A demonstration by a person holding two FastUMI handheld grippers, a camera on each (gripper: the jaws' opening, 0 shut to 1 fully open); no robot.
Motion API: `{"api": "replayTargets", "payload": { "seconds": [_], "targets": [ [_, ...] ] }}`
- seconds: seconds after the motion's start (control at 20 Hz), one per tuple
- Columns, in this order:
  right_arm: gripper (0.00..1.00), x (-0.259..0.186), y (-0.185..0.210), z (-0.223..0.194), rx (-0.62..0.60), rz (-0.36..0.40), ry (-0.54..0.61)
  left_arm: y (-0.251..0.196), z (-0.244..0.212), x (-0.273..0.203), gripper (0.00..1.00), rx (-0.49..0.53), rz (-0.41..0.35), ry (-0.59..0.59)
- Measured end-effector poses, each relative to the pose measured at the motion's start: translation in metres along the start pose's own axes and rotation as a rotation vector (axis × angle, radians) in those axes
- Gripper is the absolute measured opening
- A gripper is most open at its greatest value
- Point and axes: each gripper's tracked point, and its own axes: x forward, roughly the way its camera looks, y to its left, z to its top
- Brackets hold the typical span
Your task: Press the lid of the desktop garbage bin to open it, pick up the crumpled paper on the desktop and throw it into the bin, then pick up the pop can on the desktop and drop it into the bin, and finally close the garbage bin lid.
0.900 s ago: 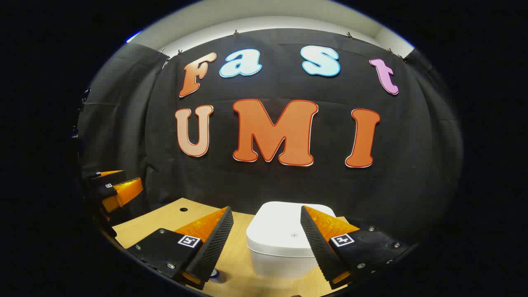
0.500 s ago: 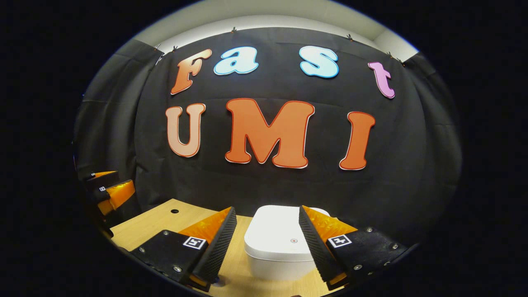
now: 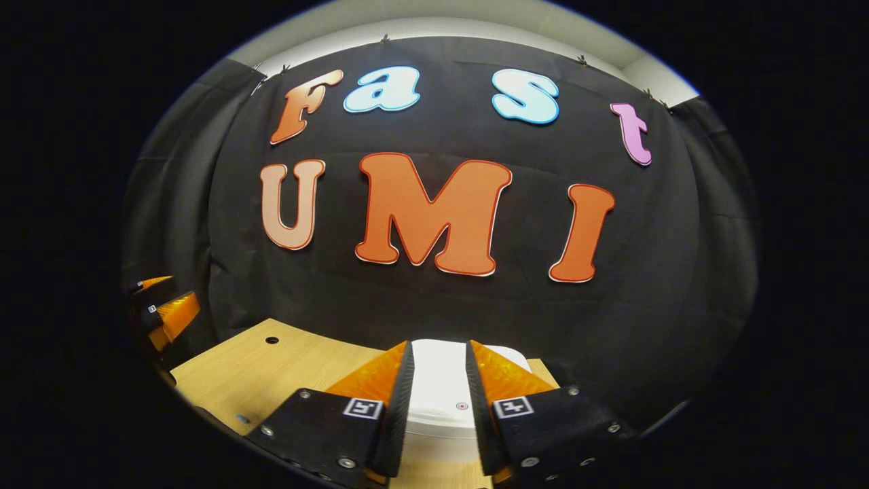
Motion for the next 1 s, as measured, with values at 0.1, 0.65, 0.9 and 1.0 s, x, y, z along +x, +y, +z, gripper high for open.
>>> {"api": "replayTargets", "payload": {
  "seconds": [0.1, 0.65, 0.9, 1.0],
  "targets": [
    [0.3, 0.008, -0.005, 0.0, -0.005, -0.002, 0.021, 0.006, -0.001, -0.001, 0.99, 0.001, 0.023, 0.002],
    [0.01, 0.036, -0.026, -0.068, 0.132, 0.002, 0.283, 0.038, -0.017, -0.01, 0.94, -0.017, 0.138, 0.046],
    [0.01, 0.04, -0.016, -0.098, 0.121, 0.036, 0.362, 0.045, -0.025, -0.014, 0.99, -0.031, 0.163, 0.079],
    [0.01, 0.04, -0.015, -0.106, 0.116, 0.036, 0.384, 0.049, -0.028, -0.015, 0.99, -0.033, 0.172, 0.088]
  ]
}}
